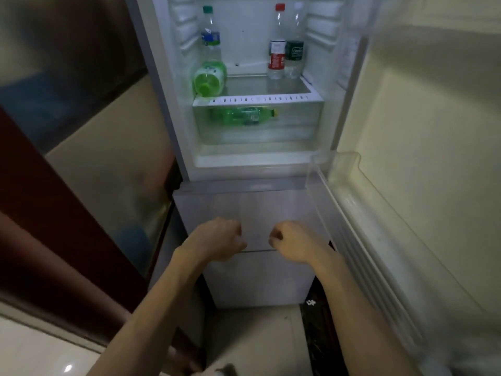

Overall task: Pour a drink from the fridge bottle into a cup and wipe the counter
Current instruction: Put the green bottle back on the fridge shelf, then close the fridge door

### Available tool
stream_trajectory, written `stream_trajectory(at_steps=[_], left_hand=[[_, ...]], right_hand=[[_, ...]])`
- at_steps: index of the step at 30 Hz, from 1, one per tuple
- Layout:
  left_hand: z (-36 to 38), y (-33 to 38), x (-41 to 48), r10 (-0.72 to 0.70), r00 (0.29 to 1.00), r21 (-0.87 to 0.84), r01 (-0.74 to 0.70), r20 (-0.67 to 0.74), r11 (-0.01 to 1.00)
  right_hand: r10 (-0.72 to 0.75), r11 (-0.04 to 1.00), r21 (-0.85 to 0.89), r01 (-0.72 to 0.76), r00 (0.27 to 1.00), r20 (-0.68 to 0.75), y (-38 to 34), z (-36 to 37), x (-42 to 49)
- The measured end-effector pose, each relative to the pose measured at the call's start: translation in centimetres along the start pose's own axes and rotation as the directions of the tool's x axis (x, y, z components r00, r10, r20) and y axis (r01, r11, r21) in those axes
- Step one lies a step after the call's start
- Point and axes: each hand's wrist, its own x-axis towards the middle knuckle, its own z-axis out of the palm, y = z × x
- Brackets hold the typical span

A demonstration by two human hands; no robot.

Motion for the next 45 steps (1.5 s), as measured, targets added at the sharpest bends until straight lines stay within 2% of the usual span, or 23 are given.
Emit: stream_trajectory(at_steps=[7, 14, 16, 19, 23, 28, 29, 31, 33, 34, 35, 37, 41, 42, 45], left_hand=[[0.5, 1.8, -5.2, 0.091, 0.996, 0.02, -0.091, 0.004, 0.996], [3.9, 2.4, -10.8, 0.21, 0.977, -0.03, -0.209, 0.028, 0.977], [6.0, 2.1, -12.3, 0.226, 0.972, -0.064, -0.222, 0.061, 0.973], [9.0, 2.3, -13.8, 0.242, 0.967, -0.085, -0.235, 0.077, 0.968], [11.2, 3.5, -16.7, 0.29, 0.956, -0.131, -0.283, 0.039, 0.95], [10.0, 4.9, -19.0, 0.307, 0.952, -0.127, -0.306, -0.01, 0.943], [9.7, 5.2, -19.4, 0.304, 0.952, -0.13, -0.305, -0.024, 0.943], [9.2, 5.7, -20.4, 0.286, 0.957, -0.145, -0.289, -0.045, 0.946], [8.9, 6.3, -21.2, 0.254, 0.965, -0.165, -0.261, -0.063, 0.951], [8.9, 6.7, -21.5, 0.23, 0.971, -0.177, -0.239, -0.069, 0.955], [8.9, 7.2, -21.8, 0.202, 0.977, -0.191, -0.213, -0.076, 0.958], [8.9, 8.5, -22.2, 0.155, 0.984, -0.22, -0.171, -0.09, 0.96], [9.4, 12.4, -23.6, 0.155, 0.983, -0.256, -0.175, -0.095, 0.951], [9.7, 13.3, -23.9, 0.153, 0.984, -0.27, -0.173, -0.094, 0.947], [10.4, 15.1, -24.8, 0.124, 0.986, -0.308, -0.152, -0.108, 0.939]], right_hand=[[-0.02, 0.999, -0.037, 0.017, 0.995, -0.101, 0.6, -0.1, -7.1], [0.123, 0.992, 0.053, -0.117, 0.982, -0.144, 0.7, 1.6, -15.9], [0.174, 0.978, 0.132, -0.159, 0.978, -0.113, 1.1, 2.6, -19.3], [0.314, 0.93, 0.249, -0.269, 0.935, -0.162, 3.4, 3.1, -24.7], [0.455, 0.888, 0.227, -0.401, 0.839, -0.298, 6.8, 0.7, -31.2], [0.588, 0.807, 0.385, -0.447, 0.672, -0.45, 8.1, -1.2, -33.4], [0.6, 0.8, 0.401, -0.447, 0.625, -0.5, 8.2, -1.3, -33.5], [0.62, 0.783, 0.457, -0.422, 0.468, -0.63, 8.8, -1.4, -33.9], [0.644, 0.764, 0.562, -0.318, 0.319, -0.695, 10.0, -1.7, -34.4], [0.657, 0.754, 0.603, -0.261, 0.29, -0.696, 10.7, -2.0, -34.6], [0.662, 0.748, 0.63, -0.207, 0.289, -0.691, 11.3, -2.3, -34.7], [0.66, 0.735, 0.669, -0.108, 0.341, -0.67, 11.6, -3.0, -35.1], [0.58, 0.748, 0.663, -0.006, 0.492, -0.649, 11.8, -4.0, -35.8], [0.572, 0.752, 0.66, 0.002, 0.495, -0.654, 12.0, -3.9, -35.8], [0.576, 0.762, 0.648, 0.015, 0.442, -0.687, 11.6, -3.0, -35.7]])
